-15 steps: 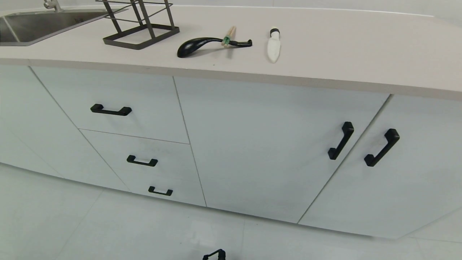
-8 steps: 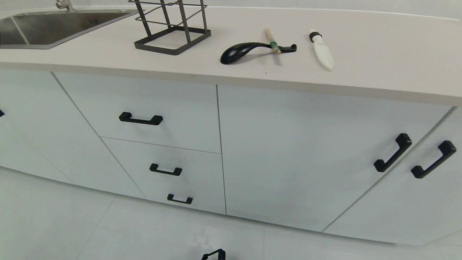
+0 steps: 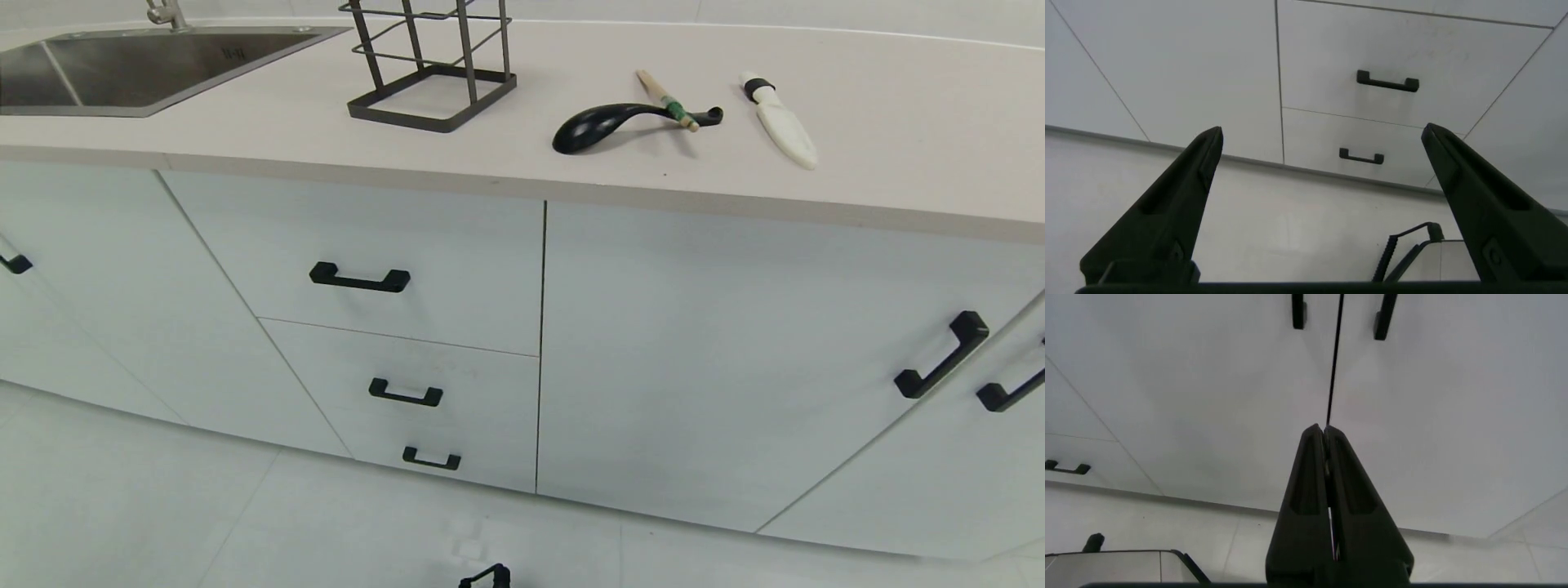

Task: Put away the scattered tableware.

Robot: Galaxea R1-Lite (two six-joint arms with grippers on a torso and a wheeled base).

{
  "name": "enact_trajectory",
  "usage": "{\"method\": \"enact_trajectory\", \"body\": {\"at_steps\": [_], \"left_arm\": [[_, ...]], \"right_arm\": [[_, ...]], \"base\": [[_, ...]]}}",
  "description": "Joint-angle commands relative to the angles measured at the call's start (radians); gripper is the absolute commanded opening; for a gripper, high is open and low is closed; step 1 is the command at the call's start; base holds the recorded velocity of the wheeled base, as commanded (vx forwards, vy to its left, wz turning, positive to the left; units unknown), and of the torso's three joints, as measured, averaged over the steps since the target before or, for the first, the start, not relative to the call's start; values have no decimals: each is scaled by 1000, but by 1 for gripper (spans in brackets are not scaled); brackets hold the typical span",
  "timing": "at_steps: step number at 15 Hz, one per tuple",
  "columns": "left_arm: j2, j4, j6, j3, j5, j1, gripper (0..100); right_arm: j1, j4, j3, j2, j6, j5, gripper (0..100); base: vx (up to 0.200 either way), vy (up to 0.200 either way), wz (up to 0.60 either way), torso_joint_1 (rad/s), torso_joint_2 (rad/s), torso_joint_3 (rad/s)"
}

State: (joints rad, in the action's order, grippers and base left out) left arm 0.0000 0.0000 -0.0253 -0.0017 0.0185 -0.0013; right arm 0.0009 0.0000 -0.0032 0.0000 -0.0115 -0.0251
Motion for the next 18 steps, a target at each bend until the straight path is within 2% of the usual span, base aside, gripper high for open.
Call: {"method": "enact_trajectory", "body": {"at_steps": [1, 5, 8, 18], "left_arm": [[2, 0, -2, 0, 0, 0, 100], [2, 0, 1, 0, 0, 0, 100], [2, 0, 25, 2, 6, 0, 100], [2, 2, 19, 2, 9, 0, 100]], "right_arm": [[1, 0, 0, 2, -1, 1, 0], [-1, 0, 0, 2, -2, 1, 0], [1, 0, 0, 2, -4, 1, 0], [-2, 0, 2, 2, -1, 2, 0]], "base": [[0, 200, 0, 2, 2, 2], [0, 0, 0, 0, 0, 0], [0, 0, 0, 0, 0, 0], [0, 0, 0, 0, 0, 0]]}}
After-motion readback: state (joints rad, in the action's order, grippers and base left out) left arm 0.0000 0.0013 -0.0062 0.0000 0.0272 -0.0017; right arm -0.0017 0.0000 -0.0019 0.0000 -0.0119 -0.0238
